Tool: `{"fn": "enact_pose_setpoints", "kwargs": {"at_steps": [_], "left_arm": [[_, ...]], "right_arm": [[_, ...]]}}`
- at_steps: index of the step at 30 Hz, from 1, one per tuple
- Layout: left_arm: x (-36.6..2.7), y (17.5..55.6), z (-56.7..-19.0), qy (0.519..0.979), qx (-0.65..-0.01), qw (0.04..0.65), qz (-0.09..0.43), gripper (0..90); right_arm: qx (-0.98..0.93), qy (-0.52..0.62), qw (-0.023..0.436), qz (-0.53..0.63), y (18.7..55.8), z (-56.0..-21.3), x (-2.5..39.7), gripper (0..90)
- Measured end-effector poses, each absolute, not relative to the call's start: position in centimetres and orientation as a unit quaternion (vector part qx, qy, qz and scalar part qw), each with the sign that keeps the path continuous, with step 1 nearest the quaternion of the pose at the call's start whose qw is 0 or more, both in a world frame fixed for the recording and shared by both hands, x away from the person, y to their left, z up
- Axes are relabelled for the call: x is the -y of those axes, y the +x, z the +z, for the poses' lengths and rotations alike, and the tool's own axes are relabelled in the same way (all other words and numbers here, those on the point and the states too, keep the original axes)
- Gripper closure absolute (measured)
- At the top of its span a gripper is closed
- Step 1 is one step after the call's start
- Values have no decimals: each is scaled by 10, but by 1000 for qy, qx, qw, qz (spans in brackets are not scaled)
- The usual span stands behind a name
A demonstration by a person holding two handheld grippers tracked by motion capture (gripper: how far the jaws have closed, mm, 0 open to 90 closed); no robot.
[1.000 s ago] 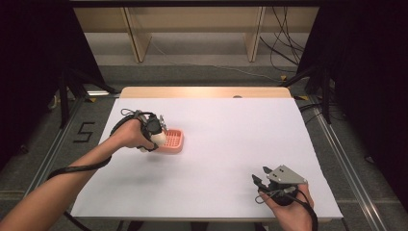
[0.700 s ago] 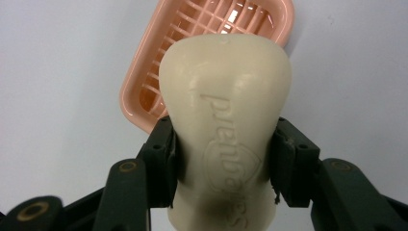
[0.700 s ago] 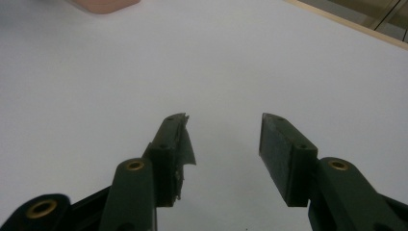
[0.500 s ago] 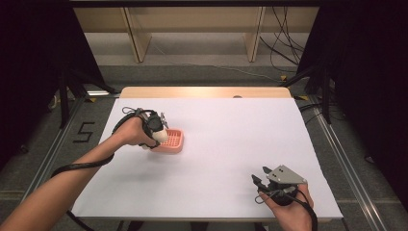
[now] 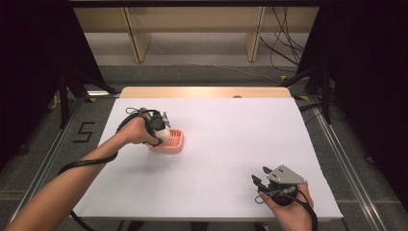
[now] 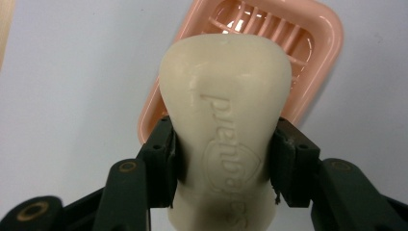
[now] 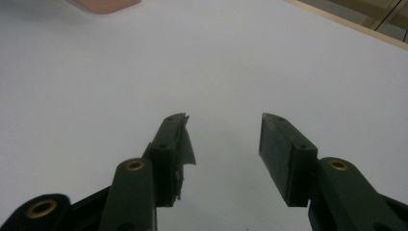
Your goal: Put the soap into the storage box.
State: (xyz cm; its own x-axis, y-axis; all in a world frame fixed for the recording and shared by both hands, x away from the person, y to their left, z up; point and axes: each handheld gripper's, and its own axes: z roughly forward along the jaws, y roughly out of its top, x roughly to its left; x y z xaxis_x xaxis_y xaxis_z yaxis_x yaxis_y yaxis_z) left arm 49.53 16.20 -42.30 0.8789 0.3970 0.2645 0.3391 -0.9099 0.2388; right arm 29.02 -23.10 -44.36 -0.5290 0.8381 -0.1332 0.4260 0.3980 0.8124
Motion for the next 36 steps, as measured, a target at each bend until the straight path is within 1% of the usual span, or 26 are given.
{"fn": "enact_pose_setpoints", "kwargs": {"at_steps": [8, 20, 25, 27, 30, 32, 36], "left_arm": [[-163, 502, -429, 964, -194, 95, 154, 496], [-153, 515, -435, 967, -185, 96, 149, 495], [-152, 520, -438, 962, -210, 103, 138, 490], [-152, 522, -437, 961, -216, 109, 135, 460], [-152, 520, -435, 962, -218, 108, 125, 376], [-153, 517, -434, 959, -223, 122, 127, 346], [-162, 510, -424, 950, -236, 149, 136, 322]], "right_arm": [[-791, 400, 277, 371, 290, -443, 232, 528], [-790, 400, 277, 372, 290, -443, 232, 528], [-791, 399, 277, 372, 290, -443, 232, 527], [-791, 399, 277, 372, 290, -443, 232, 527], [-792, 399, 275, 372, 290, -443, 232, 526], [-792, 399, 275, 372, 289, -443, 232, 526], [-793, 399, 273, 371, 289, -443, 231, 525]]}}
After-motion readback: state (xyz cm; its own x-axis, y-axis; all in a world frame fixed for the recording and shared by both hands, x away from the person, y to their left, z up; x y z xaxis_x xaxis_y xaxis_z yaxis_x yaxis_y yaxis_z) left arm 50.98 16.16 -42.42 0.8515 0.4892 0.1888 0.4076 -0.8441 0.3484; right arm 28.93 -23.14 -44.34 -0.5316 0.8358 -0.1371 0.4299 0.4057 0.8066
